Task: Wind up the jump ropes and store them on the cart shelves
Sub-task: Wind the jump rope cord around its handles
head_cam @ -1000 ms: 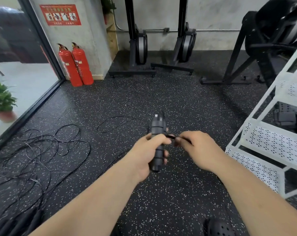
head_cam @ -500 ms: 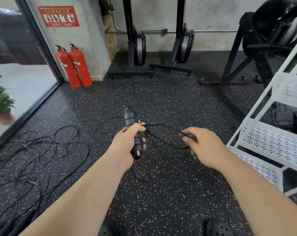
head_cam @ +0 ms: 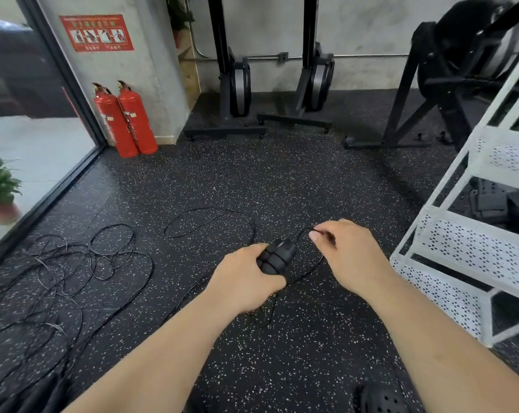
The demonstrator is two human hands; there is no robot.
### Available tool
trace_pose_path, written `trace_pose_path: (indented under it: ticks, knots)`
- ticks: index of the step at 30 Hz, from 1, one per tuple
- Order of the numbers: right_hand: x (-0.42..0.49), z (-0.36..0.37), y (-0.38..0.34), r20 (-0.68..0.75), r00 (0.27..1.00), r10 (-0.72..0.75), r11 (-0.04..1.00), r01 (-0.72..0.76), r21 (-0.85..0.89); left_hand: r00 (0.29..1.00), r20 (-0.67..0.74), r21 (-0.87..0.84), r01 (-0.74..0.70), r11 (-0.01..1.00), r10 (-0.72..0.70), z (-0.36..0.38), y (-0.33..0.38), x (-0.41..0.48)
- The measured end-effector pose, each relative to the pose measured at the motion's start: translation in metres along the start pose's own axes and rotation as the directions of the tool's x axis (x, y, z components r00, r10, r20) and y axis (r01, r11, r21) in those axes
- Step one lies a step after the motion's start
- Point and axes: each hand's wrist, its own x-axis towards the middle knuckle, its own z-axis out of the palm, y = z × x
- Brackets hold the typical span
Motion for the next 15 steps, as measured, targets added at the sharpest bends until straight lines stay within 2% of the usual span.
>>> trace_pose_path:
  ticks: [3, 7, 12, 15]
  knots:
    - [-0.002, 0.002, 0.001, 0.052, 0.999, 0.012, 0.998, -0.009, -0.068, 0.991, -0.101, 0.213, -0.069, 0.975, 0.093, -0.001, 0.003, -0.005]
    - [-0.001, -0.001, -0.001, 0.018, 1.000, -0.014, 0.998, 0.015, -0.062, 0.954, -0.201, 0.316, -0.149, 0.937, 0.220, -0.006, 0.009, -0.008]
    - [-0.004, -0.011, -0.013, -0.111, 0.991, -0.071, 0.983, 0.088, 0.162, 0.890, -0.278, 0.351, -0.255, 0.901, 0.361, -0.015, 0.014, -0.013]
    - [-0.008, -0.014, -0.020, -0.069, 0.985, -0.158, 0.950, 0.170, 0.262, 0.861, -0.267, 0.365, -0.325, 0.873, 0.432, -0.017, 0.016, -0.015]
